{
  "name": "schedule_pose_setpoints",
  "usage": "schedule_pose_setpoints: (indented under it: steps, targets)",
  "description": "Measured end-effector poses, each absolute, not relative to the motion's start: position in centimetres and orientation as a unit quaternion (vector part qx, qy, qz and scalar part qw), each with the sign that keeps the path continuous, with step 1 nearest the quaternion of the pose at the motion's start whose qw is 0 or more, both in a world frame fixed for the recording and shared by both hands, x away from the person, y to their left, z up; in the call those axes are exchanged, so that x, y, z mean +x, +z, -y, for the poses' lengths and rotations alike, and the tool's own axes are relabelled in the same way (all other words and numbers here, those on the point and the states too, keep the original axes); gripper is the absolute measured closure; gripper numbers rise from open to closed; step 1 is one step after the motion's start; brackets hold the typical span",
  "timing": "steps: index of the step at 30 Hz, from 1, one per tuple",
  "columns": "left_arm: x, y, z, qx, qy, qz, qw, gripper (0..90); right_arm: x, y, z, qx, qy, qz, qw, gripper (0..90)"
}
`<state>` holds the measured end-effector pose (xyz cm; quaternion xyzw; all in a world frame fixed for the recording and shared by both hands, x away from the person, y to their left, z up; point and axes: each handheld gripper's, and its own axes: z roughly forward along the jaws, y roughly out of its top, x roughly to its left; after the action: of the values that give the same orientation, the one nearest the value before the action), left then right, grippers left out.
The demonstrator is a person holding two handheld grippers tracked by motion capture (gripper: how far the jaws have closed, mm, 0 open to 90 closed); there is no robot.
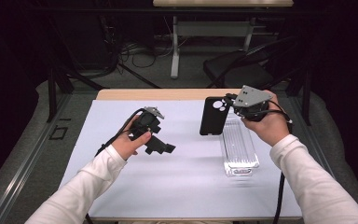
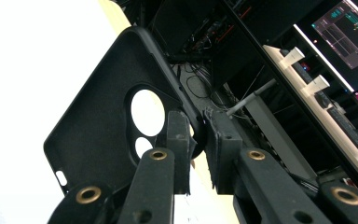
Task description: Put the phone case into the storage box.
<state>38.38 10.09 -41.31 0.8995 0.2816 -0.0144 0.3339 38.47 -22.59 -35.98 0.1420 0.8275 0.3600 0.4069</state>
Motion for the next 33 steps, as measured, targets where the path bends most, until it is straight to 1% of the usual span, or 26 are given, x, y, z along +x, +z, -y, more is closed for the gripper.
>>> schedule_pose_setpoints:
  steps: [17,26,33]
  targets:
    - [38.2,-41.1,-10.3,0.900,-0.019,-0.280,0.332,1.6,39.2,-35.7,24.8,0.167,0.354,-0.820,0.417,81.0]
    - [38.3,-41.0,-10.4,0.900,-0.019,-0.279,0.334,1.7,39.6,-34.8,26.7,0.183,0.346,-0.811,0.435,80.9]
    - [38.6,-41.1,-10.6,0.899,-0.018,-0.281,0.336,1.6,40.5,-35.2,27.4,0.182,0.331,-0.815,0.439,80.9]
